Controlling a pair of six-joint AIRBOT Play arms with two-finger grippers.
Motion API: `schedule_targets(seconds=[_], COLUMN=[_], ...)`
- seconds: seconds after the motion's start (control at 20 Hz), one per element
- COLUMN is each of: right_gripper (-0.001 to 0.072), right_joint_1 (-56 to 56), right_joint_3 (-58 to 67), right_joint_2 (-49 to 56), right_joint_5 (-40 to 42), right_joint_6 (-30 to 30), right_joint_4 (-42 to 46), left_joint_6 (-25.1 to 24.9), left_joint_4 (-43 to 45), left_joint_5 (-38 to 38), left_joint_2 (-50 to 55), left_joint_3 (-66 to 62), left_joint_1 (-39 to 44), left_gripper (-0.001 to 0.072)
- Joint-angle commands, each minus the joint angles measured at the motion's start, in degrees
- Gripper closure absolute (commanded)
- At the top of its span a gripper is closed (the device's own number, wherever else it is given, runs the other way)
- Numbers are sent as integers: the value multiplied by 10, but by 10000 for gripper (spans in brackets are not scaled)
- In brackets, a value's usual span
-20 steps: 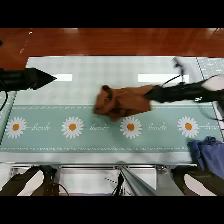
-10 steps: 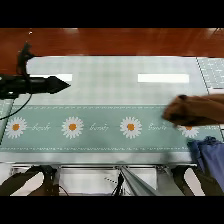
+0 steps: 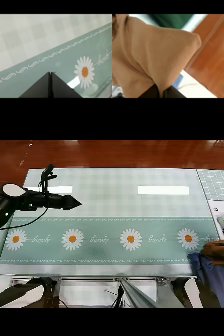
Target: Fold the shirts.
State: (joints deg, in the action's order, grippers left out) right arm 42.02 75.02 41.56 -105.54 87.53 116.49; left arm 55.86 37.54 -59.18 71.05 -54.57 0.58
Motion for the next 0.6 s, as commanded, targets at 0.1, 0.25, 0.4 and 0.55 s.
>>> schedule_targets(seconds=[0.1,0.25,0.4,0.55], right_gripper=[682,682,517,358], right_joint_1=[104,143,151,151], right_joint_3=[0,0,0,0], right_joint_2=[-6,-6,-6,-6], right_joint_5=[-9,-8,-8,-8], right_joint_6=[-7,-7,-7,-14], right_joint_4=[45,36,39,69], left_joint_6=[-14,-14,-14,-14], left_joint_4=[1,0,1,0], left_joint_5=[47,64,82,86], left_joint_2=[3,3,3,3], left_joint_3=[0,0,0,0], left_joint_1=[-26,-44,-56,-63], left_gripper=[674,674,674,675])
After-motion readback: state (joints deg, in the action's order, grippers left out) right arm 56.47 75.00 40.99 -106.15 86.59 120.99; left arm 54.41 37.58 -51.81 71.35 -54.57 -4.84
